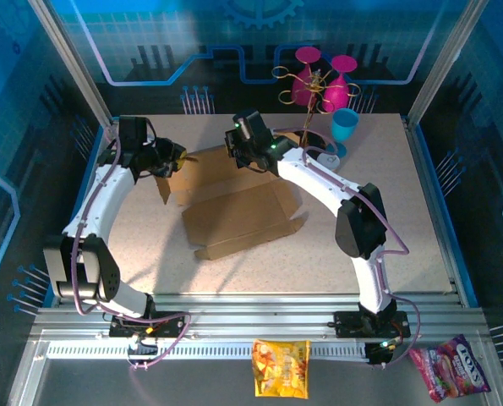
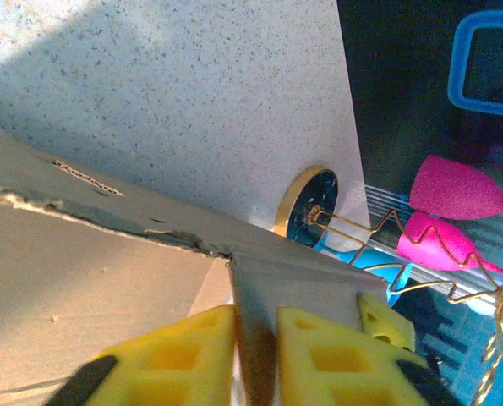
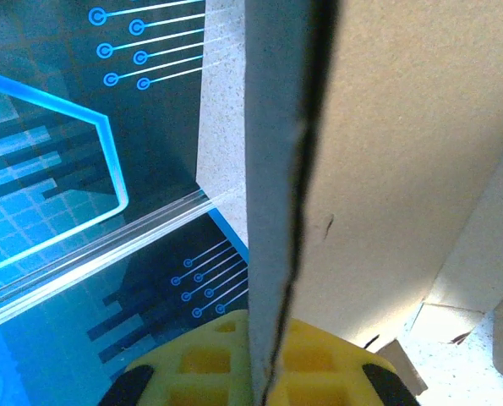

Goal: Fold the paper box

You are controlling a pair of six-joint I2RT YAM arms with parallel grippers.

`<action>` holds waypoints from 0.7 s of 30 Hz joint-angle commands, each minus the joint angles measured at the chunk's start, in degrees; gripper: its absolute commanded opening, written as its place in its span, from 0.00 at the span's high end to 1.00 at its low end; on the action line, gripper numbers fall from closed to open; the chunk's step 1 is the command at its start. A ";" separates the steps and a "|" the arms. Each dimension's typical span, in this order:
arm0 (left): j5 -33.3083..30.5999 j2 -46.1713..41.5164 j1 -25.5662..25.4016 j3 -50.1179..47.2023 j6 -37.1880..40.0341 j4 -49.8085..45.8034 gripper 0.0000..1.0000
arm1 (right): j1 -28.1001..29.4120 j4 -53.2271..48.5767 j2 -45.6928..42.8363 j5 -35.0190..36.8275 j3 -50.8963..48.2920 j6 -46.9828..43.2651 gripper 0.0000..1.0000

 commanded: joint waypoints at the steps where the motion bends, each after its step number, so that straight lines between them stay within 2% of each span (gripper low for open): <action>1: 0.86 0.83 -0.29 -0.86 -0.22 1.94 0.91 | -0.51 2.65 -3.08 -1.14 -1.78 0.87 1.00; 3: 0.89 0.82 -0.29 -1.22 -0.31 1.76 0.99 | -0.51 4.06 -3.41 -1.18 -2.89 0.75 1.00; 5: 0.85 0.66 -0.29 -1.67 -0.37 1.70 1.00 | -0.68 7.51 -4.24 -1.12 -5.17 -0.20 1.00; 9: 0.36 0.05 0.13 -2.50 -1.06 0.80 1.00 | -1.04 25.02 -9.05 1.15 -17.97 -3.17 0.66; 11: 0.42 -0.40 0.40 -3.01 -1.46 0.86 1.00 | -1.08 32.48 -11.76 2.58 -25.04 -3.65 0.57; 16: 0.73 -0.54 0.76 -3.37 -1.07 0.74 1.00 | -0.53 47.25 -13.62 5.57 -36.78 -2.68 0.52; 21: 0.99 -0.34 0.94 -2.88 -0.43 0.02 1.00 | -0.38 52.02 -10.90 6.28 -35.39 -3.10 0.51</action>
